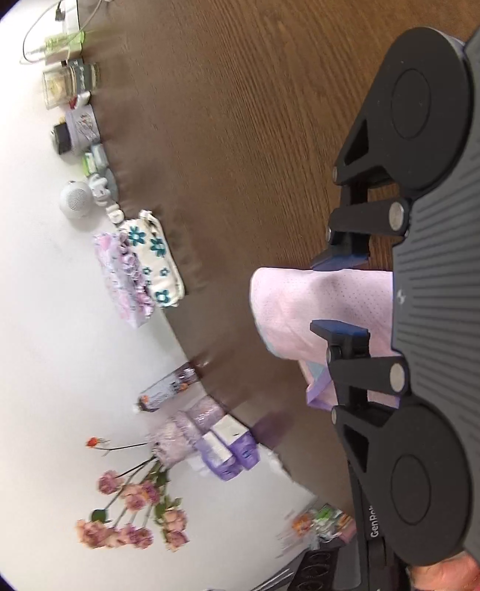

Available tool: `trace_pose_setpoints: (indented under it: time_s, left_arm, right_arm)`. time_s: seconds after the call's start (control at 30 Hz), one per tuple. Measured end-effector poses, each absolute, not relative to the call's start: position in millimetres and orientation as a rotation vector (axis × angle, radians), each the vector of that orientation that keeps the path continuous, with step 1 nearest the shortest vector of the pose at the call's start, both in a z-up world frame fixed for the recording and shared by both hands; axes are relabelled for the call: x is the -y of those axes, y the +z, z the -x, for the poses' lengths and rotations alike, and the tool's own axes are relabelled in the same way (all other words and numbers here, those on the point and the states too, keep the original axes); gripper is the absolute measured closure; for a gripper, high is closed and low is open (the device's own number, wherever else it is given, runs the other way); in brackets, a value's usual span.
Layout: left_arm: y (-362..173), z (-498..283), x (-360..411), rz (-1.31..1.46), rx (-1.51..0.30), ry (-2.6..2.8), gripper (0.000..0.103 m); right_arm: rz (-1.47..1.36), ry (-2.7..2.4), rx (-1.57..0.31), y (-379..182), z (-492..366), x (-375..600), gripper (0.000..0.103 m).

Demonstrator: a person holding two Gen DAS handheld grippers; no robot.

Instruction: Fold clothes

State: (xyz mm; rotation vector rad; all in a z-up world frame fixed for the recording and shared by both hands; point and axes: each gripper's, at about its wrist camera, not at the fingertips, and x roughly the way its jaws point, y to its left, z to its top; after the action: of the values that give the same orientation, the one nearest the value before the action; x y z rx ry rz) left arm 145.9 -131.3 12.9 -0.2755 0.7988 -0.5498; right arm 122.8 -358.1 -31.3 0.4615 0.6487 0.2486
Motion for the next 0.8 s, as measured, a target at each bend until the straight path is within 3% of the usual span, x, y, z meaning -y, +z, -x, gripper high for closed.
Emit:
trace_pose_setpoints:
  time_s: [0.03,0.07,0.13,0.2,0.23,0.33,0.37,0.4,0.43,0.5,0.53,0.8]
  left_arm:
    - [11,-149,133,0.281,-0.819,-0.563,0.080]
    - [10,-151,133,0.289,-0.832,-0.570,0.081]
    - [14,-151,130,0.312,-0.810,-0.566,0.070]
    - [18,-154,128,0.327,-0.776,-0.548,0.043]
    - [18,-158,130,0.320,-0.769,-0.537,0.041]
    - [17,-169,135,0.301,-0.760,-0.509,0.048]
    - [14,-173,137,0.298,-0.776,-0.512,0.062]
    - [12,-176,137,0.310,-0.794,-0.520,0.065]
    - [12,-177,135,0.330,-0.801,-0.530,0.063]
    - [14,-178,130,0.356,-0.794,-0.536,0.039]
    - [16,-178,129,0.357,-0.786,-0.525,0.036]
    - [22,-177,117,0.335,-0.768,-0.508,0.035]
  right_arm:
    - [-0.456,0.254,-0.656,-33,-124,356,0.081]
    - [-0.452,0.257,-0.659,-33,-125,355,0.080]
    - [-0.472,0.259,-0.643,-30,-124,359,0.078]
    - [-0.508,0.255,-0.630,-27,-126,366,0.071]
    - [-0.512,0.244,-0.633,-27,-130,368,0.071]
    - [-0.504,0.247,-0.677,-35,-144,362,0.075]
    - [-0.506,0.252,-0.690,-38,-147,361,0.079]
    - [-0.514,0.256,-0.688,-38,-147,361,0.078]
    - [-0.521,0.253,-0.675,-35,-144,364,0.078]
    - [-0.534,0.246,-0.653,-30,-140,370,0.068]
    - [-0.541,0.239,-0.652,-29,-139,374,0.066]
    - [-0.644,0.250,-0.695,-51,-136,382,0.066]
